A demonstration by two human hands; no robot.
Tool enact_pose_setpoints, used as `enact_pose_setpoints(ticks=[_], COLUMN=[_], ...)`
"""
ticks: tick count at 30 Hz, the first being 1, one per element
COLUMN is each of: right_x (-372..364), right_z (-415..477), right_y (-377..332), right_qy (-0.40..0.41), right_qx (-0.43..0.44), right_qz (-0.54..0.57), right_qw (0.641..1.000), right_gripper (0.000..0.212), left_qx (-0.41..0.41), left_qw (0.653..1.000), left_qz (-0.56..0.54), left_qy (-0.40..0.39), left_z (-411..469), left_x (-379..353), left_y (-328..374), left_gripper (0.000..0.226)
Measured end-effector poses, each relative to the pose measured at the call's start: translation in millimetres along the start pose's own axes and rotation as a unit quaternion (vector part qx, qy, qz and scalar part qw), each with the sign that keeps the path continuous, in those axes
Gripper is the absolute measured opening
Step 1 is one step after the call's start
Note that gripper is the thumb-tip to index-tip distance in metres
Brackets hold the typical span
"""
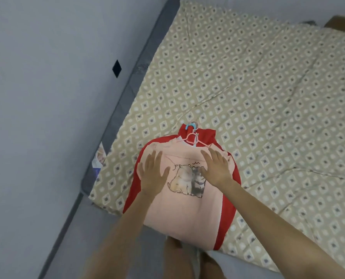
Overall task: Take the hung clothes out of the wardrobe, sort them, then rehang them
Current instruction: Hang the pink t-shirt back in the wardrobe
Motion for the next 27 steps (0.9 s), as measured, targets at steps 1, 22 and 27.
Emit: enact_pose_setpoints(ticks=[1,22,27], right_x=[-5,-101,-94], right_z=[16,196,187], right_y=[6,118,111], right_qy=[0.000,0.066,0.065], right_qx=[-0.014,-0.086,-0.084], right_qz=[0.009,0.061,0.047], right_qw=[1.000,0.992,0.993], right_gripper=[0.067,0.062,0.035], left_qx=[-0.004,-0.090,-0.079], left_qw=[1.000,0.985,0.983], left_qz=[0.004,0.085,0.094], left_qy=[-0.007,0.118,0.139], left_z=[19,199,192], left_x=[-7,-186,-163], left_y=[-3,-27,-26], left_gripper=[0.082,0.042,0.016])
Point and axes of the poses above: each hand's wrist, its own z-axis towards the middle knuckle, its own x-axis out of the back of the hand, y = z × x, the point moved 6 cm from there along z, towards the middle knuckle, and after that the axes turned 12 degrees about z, right-handed, at the moved point
